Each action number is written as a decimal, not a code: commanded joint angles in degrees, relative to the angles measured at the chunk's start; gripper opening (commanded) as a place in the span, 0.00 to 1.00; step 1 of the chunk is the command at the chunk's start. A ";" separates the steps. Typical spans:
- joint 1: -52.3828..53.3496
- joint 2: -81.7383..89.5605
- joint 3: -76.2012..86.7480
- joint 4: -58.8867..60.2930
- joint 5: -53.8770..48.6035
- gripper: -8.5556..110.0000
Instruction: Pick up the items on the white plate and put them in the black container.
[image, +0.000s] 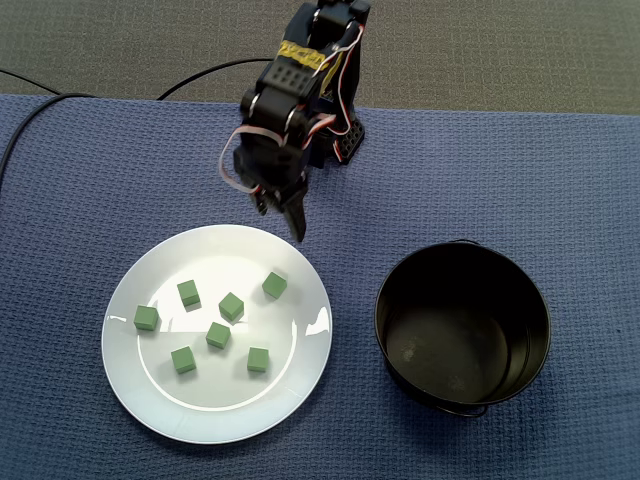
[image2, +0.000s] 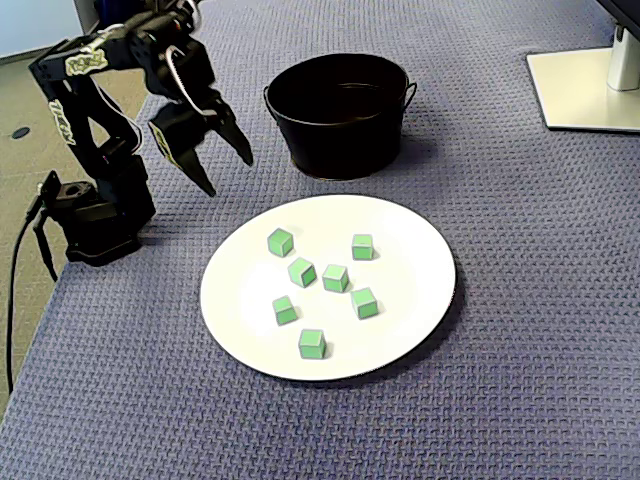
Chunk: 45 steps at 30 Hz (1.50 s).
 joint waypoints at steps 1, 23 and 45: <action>0.97 -4.75 -0.53 -5.89 1.05 0.32; 3.78 -29.53 -13.18 -12.04 -5.98 0.36; 1.14 -36.74 -11.69 -17.75 -8.53 0.29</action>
